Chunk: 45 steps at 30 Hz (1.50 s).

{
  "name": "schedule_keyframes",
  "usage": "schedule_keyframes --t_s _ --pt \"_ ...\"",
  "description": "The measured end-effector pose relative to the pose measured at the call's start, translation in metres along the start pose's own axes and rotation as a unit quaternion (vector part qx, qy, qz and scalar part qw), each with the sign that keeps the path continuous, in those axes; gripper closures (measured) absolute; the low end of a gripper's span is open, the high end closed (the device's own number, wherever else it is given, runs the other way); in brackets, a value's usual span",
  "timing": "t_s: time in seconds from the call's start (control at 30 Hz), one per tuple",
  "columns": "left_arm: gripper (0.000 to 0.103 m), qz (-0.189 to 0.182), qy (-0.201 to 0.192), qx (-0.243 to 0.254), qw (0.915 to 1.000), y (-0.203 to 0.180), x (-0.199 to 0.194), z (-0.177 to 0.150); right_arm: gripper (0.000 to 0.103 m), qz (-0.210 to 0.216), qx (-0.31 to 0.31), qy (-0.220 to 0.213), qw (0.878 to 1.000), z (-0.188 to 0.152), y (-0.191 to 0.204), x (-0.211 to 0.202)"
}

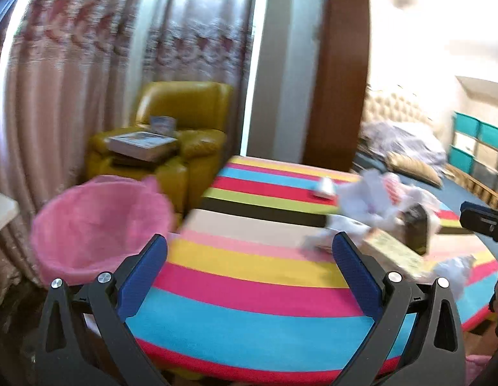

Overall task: Collect trash
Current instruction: 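Grasp the beige printed box with the left gripper while the right grasps the white bag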

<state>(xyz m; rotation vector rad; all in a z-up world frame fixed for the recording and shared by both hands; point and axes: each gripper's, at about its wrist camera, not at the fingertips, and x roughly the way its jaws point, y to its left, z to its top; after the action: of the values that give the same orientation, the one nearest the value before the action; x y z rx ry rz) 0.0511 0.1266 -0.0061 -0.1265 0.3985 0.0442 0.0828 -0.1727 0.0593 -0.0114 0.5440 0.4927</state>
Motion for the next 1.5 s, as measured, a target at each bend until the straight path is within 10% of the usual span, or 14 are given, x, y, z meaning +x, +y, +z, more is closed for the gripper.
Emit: schedule_keyframes --t_s 0.27,0.63,0.8,1.2,1.5 --pt "0.007 -0.052 0.046 0.041 0.9967 -0.067 0.042 -0.005 0.010 -0.068 0.032 0.036 0.996 -0.056 -0.064 -0.012" --pt "0.007 -0.077 0.078 0.043 0.9930 -0.124 0.067 -0.012 0.011 -0.067 0.002 0.075 0.995 -0.076 -0.051 0.034" --pt "0.007 -0.076 0.088 0.044 0.9922 -0.146 0.079 -0.015 0.065 -0.089 -0.011 0.057 0.994 -0.082 -0.052 0.026" --pt "0.008 -0.038 0.130 0.054 0.9893 -0.171 0.113 -0.028 0.071 -0.118 0.033 0.016 0.992 -0.096 -0.092 0.001" --pt "0.038 -0.087 0.121 0.108 0.9829 -0.159 0.082 -0.039 0.071 -0.109 0.028 0.009 0.994 -0.100 -0.084 -0.002"
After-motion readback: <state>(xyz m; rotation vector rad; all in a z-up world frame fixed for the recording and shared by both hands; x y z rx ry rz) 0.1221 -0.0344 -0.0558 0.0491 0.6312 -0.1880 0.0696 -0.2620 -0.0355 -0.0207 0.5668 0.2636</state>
